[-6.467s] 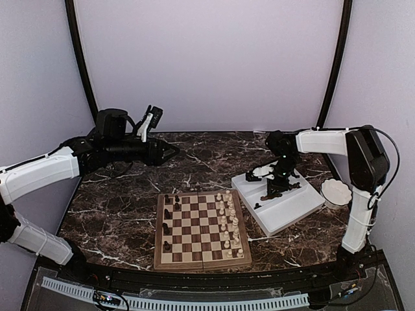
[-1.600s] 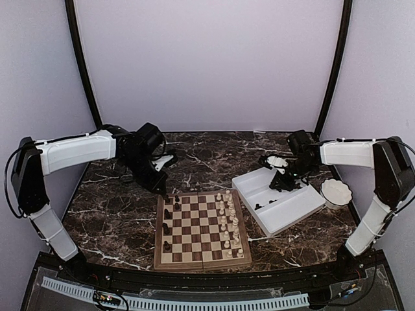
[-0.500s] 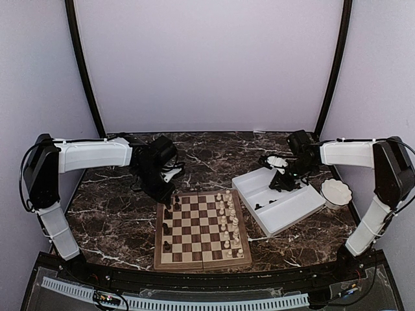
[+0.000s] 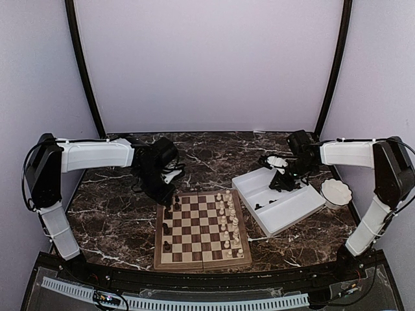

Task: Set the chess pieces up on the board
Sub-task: Place the knight at g7, then pass from the right arm to the left

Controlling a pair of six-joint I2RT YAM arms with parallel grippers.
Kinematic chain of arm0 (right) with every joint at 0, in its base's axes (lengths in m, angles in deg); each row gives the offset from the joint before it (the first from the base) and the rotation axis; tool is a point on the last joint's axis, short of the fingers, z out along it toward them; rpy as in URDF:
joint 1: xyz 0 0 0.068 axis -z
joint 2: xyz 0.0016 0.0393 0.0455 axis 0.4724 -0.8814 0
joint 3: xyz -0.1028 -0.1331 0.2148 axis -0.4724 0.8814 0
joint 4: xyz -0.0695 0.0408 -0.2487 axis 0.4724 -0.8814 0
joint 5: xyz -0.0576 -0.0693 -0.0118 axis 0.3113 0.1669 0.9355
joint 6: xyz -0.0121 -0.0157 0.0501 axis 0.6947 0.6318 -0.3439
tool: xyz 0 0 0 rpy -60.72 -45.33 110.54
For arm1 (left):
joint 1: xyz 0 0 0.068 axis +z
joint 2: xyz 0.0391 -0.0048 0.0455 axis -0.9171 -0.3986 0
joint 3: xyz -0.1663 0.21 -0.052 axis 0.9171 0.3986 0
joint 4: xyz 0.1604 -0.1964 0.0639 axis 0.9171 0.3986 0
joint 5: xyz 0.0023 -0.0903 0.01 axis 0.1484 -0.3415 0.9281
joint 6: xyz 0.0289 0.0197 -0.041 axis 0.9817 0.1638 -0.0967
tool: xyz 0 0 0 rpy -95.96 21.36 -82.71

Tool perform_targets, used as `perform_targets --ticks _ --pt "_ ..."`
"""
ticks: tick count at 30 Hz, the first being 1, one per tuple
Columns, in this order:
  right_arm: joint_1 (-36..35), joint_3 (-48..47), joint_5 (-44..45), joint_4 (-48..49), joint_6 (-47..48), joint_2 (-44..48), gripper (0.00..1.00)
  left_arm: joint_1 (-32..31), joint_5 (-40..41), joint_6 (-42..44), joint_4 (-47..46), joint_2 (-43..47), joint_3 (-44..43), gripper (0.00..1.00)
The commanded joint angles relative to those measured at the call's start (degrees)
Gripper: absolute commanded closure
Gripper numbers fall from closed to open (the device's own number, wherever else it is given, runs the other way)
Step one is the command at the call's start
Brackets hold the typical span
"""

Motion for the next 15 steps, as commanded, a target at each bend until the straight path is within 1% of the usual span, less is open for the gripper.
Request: perform_targets --ticks 1,2,7,11,12,14,15 --pt "0.26 0.35 -1.44 0.17 -0.19 1.31 0.95 -0.84 1.08 -0.64 2.49 0.70 -0.77 0.74" --pt "0.26 0.29 -1.58 0.03 -0.26 1.48 0.95 -0.91 1.16 -0.63 2.84 0.83 -1.26 0.72" --pt "0.53 -0.42 -3.40 -0.96 -0.95 2.82 0.95 -1.01 2.46 -0.82 6.09 3.52 -4.37 0.67" --pt "2.18 -3.03 -8.52 -3.57 -2.72 4.27 0.96 -1.01 3.68 -0.80 8.70 6.17 -9.34 0.64" --pt "2.83 -3.92 -10.50 -4.29 -3.57 4.55 0.96 -1.09 3.39 -0.75 8.23 7.27 -10.96 0.63" --pt "4.29 -5.98 -15.53 -5.81 -5.64 4.75 0.96 -1.37 1.42 -0.67 4.44 9.23 -12.08 0.62" --pt "5.01 -6.93 -18.06 -6.36 -6.79 4.79 0.96 -1.61 0.58 -0.69 -0.05 9.89 -12.02 0.62"
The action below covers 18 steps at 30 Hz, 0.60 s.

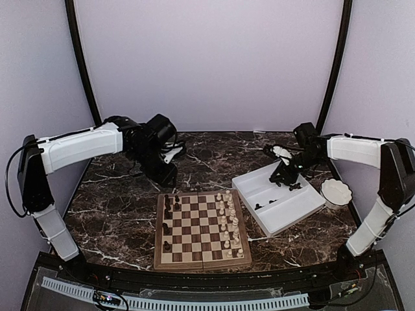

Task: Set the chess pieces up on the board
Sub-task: Pass from the right arm to the left

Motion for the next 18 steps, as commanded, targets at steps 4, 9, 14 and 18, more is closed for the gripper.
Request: perform_targets --ticks 4,9,14,18 --pt "3.96 -7.84 -20.14 -2.78 -10.83 2.41 0.97 -3.29 -5.72 -1.93 -24.58 10.13 0.24 0.59" --pt "4.08 -9.22 -29.53 5.77 -28.53 4.63 0.97 -10.46 -2.52 0.07 -61.75 13.90 14.53 0.50" --pt "4.31 -7.17 -33.24 20.29 -48.95 7.36 0.98 -16.79 3.97 9.42 -91.41 8.09 18.93 0.47" --pt "5.61 -3.14 -32.51 33.01 -68.19 7.30 1.00 -21.41 13.57 22.51 -101.30 -1.67 14.53 0.47"
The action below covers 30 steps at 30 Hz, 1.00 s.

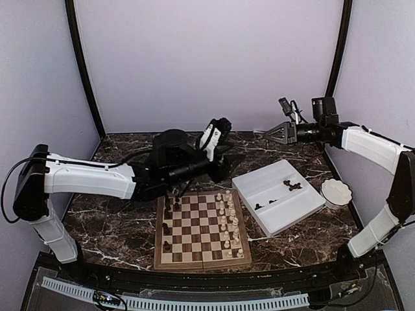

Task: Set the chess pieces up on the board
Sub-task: Pass from the right arm to the left

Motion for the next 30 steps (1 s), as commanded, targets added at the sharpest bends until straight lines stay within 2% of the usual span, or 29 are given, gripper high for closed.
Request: perform_targets --ticks 1,4,7,12,19,30 --pt "1.74 5.30 -2.46 20.37 -28.34 0.88 1.00 -4.07 11.64 15.53 -22.43 -7.60 -4.37 0.47" --pt "2.69 9.33 -2.20 29.22 -40.58 1.53 1.00 -6.05 16.79 22.95 -26.81 -14.23 -8.79 0.47" --pt "2.84 11.56 -1.92 34.40 -46.31 2.56 1.00 -6.58 18.94 26.29 -29.96 -18.39 -12.29 0.46" --pt "2.82 13.18 -1.49 36.57 -49.17 3.74 1.00 -6.65 18.21 28.08 -28.68 -24.07 -18.87 0.43" --pt "2.84 15.69 -2.44 42.27 -54.32 5.07 1.00 -6.57 20.05 29.05 -25.19 -29.19 -25.97 0.45" --pt "2.84 17.95 -3.41 47.32 -58.69 6.08 1.00 -5.88 21.02 27.98 -23.38 -32.46 -29.85 0.52"
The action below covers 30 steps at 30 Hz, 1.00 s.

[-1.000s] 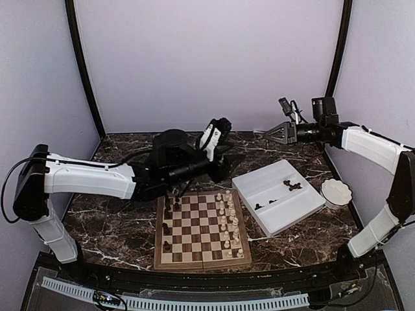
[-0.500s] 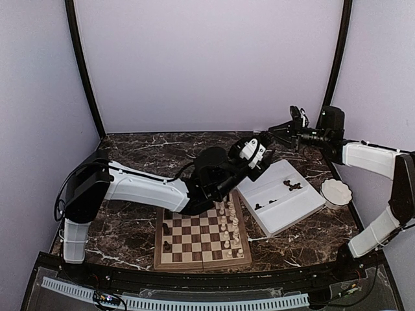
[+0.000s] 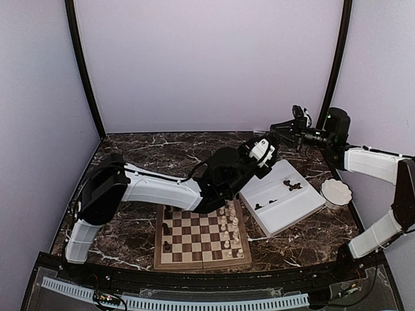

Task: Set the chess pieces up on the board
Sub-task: Pass from the right arm to the left

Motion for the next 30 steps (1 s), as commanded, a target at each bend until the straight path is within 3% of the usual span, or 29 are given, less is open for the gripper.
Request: perform_targets --ticks 1,17,22,24,27,30 --pt "0.04 0.50 -1.01 5.34 -2.31 1.31 1.00 0.73 1.32 -0.47 0.57 0.08 -2.82 0.53" --pt "0.05 0.68 -1.17 6.24 -3.51 1.76 1.00 2.25 -0.44 -5.21 5.33 -1.47 -7.30 0.74" --pt "0.00 0.86 -1.08 6.38 -3.42 1.67 1.00 2.32 -0.01 -5.34 5.44 -1.17 -7.13 0.88" --pt "0.04 0.80 -1.09 6.32 -2.70 1.58 0.91 2.32 0.01 -5.42 5.37 -0.64 -6.77 0.94" --pt "0.68 -1.32 -2.17 2.69 3.37 1.65 0.58 2.32 0.47 -5.84 6.08 1.59 -5.91 1.00" --pt "3.19 -4.45 -3.62 -4.37 12.14 2.05 0.47 2.51 1.36 -5.99 10.43 6.39 -3.84 1.00"
